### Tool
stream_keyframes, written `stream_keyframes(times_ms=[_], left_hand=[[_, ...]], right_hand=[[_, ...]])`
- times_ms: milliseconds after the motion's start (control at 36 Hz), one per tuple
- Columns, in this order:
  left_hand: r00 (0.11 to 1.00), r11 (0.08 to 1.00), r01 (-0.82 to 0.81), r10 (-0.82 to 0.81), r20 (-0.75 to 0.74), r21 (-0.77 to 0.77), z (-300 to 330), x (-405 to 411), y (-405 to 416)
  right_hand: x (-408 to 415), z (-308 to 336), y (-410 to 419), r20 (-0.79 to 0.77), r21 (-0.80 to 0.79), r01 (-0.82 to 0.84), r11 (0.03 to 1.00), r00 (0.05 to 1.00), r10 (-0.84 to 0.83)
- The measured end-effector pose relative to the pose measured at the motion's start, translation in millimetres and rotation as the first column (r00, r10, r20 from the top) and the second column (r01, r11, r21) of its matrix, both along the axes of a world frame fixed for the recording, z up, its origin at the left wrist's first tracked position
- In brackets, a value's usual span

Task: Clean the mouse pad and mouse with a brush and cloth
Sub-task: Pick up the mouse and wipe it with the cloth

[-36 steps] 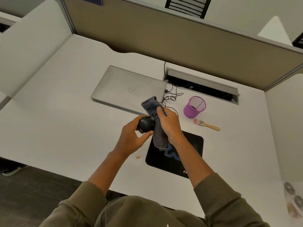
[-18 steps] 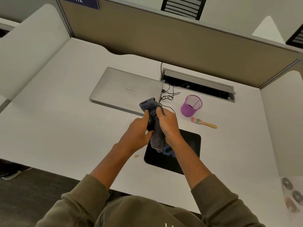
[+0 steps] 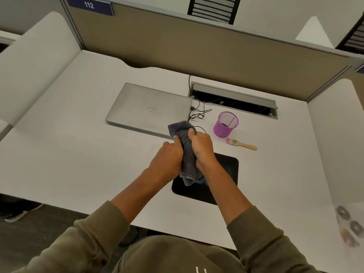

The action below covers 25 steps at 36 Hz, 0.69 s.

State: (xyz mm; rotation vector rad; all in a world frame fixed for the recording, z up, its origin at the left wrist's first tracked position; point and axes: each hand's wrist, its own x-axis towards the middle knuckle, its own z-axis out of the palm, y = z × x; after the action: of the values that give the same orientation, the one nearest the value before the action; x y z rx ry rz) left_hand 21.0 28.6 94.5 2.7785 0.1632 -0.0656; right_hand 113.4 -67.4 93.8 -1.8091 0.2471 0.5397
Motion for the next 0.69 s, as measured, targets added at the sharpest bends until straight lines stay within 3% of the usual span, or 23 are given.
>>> stream_keyframes(times_ms=[194, 361, 528, 694], left_hand=[[0.996, 0.977, 0.077, -0.068, -0.051, 0.198, 2.7, -5.9, -2.6], [0.995, 0.98, 0.099, -0.093, -0.04, 0.172, 7.4, -14.0, -2.1], [1.0, 0.999, 0.026, -0.026, -0.001, -0.034, 6.3, -22.7, 4.0], [0.987, 0.949, -0.136, 0.154, 0.042, -0.285, 3.2, -34.9, 17.4]], right_hand=[[7.6, 2.8, -7.1, -0.239, 0.117, 0.151, 0.982, 0.964, -0.12], [11.8, 9.9, -20.5, -0.413, 0.249, 0.297, 0.922, 0.894, -0.176], [12.3, 17.3, -35.1, -0.55, 0.421, 0.401, 0.813, 0.826, -0.122], [19.9, 23.2, -57.8, -0.525, 0.556, 0.409, 0.723, 0.847, -0.076]])
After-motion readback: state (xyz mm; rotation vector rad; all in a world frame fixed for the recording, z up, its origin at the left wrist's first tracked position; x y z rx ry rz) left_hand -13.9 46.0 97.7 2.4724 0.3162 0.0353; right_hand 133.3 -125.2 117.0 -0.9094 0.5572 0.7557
